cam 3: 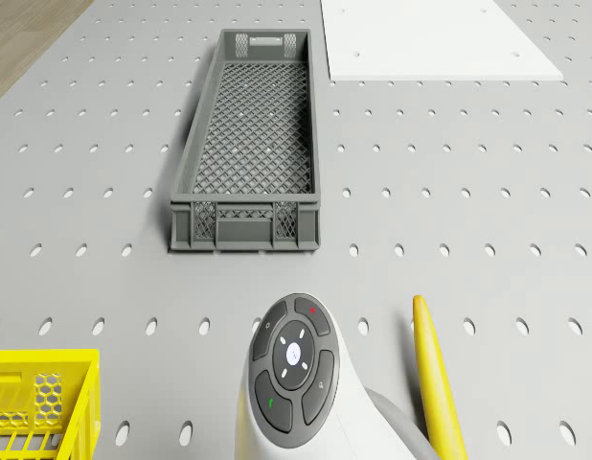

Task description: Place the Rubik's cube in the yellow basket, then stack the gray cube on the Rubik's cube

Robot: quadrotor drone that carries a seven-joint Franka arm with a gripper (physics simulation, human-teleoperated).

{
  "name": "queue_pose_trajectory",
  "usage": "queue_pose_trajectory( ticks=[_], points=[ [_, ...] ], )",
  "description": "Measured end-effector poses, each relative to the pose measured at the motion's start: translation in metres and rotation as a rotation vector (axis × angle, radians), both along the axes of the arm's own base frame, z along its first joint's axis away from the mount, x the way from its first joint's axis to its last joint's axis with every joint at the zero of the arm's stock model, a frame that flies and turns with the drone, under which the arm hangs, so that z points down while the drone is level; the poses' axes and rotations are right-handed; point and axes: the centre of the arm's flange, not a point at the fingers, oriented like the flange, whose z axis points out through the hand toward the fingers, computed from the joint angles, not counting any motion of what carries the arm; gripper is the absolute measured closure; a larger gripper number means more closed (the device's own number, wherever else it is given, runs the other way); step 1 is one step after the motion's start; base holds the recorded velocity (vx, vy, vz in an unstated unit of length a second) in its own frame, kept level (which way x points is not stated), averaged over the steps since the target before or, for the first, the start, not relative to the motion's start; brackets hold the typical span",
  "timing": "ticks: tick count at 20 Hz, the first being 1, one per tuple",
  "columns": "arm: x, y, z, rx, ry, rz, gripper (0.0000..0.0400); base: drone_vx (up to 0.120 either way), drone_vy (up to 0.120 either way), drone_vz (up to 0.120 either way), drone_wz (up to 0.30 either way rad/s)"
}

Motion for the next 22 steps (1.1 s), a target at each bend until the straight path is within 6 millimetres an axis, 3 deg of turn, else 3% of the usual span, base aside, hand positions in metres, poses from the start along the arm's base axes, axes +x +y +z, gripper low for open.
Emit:
queue_pose_trajectory(
  ticks=[7, 9, 12, 22],
  points=[
    [-0.0001, -0.0007, 0.0018, 0.000, 0.000, 0.000, 0.0000, 0.000, 0.000, 0.000, 0.000],
    [-0.0001, -0.0008, 0.0020, 0.000, 0.000, 0.000, 0.0059, 0.000, 0.000, 0.000, 0.000],
    [-0.0001, -0.0009, 0.0021, 0.000, 0.000, 0.000, 0.0107, 0.000, 0.000, 0.000, 0.000],
    [-0.0002, -0.0009, -0.0017, 0.000, 0.000, 0.000, 0.0146, 0.000, 0.000, 0.000, 0.000]
  ],
)
